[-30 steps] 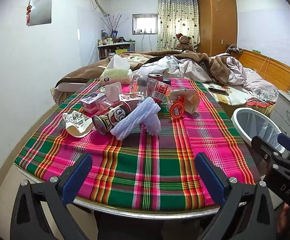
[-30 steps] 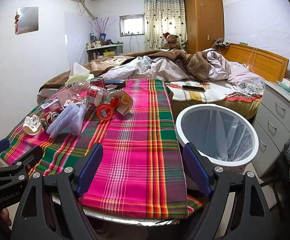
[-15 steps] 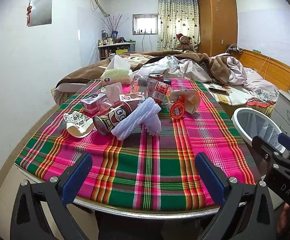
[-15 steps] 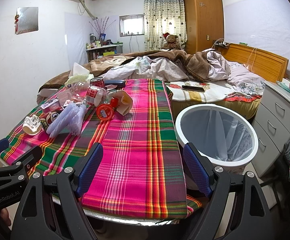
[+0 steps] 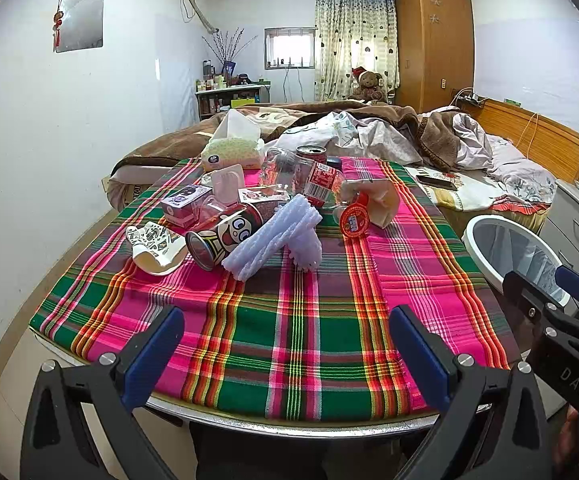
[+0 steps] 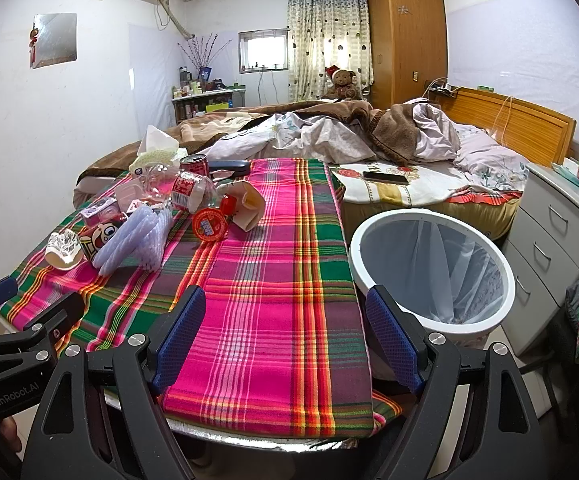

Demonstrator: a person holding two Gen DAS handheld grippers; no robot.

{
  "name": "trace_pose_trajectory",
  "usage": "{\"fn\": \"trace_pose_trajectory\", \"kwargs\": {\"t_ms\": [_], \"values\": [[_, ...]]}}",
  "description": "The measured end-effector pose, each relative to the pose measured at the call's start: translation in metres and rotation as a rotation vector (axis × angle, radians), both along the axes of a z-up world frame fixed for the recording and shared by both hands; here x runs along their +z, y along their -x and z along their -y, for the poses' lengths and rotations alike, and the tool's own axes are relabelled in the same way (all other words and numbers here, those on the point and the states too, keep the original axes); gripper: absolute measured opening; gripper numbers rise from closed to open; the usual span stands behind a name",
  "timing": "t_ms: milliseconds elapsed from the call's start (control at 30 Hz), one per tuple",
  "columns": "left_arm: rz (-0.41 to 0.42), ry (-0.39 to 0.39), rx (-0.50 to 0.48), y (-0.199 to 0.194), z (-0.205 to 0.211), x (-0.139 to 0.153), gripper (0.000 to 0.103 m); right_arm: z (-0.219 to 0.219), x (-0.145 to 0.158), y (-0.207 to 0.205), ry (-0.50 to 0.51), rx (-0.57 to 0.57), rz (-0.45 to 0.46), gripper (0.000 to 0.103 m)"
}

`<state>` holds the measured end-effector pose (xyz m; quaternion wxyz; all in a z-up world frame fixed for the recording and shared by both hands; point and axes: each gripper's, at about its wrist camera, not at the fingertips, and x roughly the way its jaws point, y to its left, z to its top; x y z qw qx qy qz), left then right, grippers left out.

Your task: Collect trash

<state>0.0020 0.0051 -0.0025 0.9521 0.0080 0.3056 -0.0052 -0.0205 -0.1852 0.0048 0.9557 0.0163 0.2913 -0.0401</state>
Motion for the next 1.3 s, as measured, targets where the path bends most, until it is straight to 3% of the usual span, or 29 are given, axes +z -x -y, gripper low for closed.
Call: {"fn": "trace_pose_trajectory", "kwargs": {"t_ms": [433,633,733,833,1067,1300], "values": [[-0.006,0.001,0.002,-0.001,-0.002,0.000,0.103,0.000,0.000,-0.001,0.001,0.001,-0.003,0.084],[-0.060,0.029,-0.016,-0.016,-0.022,-0.009,0.103,0.005,-0.001,-0.015,-0.019,0.035,0.006,0.084],[-0.063,0.021,0.008,-0.025,-0.039,-0.012,0.103,0.005,-0.003,-0.034,-0.062,0.087,-0.003,0.084],[-0.063,0.001,0.044,-0.038,-0.062,-0.012,0.103,0.001,0.000,-0.055,-0.041,0.116,0.010,0.084],[-0.106,0.055,0.139,-0.081,-0.130,-0.018,0.102,-0.002,-0.008,-0.125,-0.052,0.146,-0.068,0.084],[-0.160,0.068,0.190,-0.120,-0.168,-0.033,0.102,-0.007,-0.018,-0.160,-0.039,0.160,-0.106,0.082]]}}
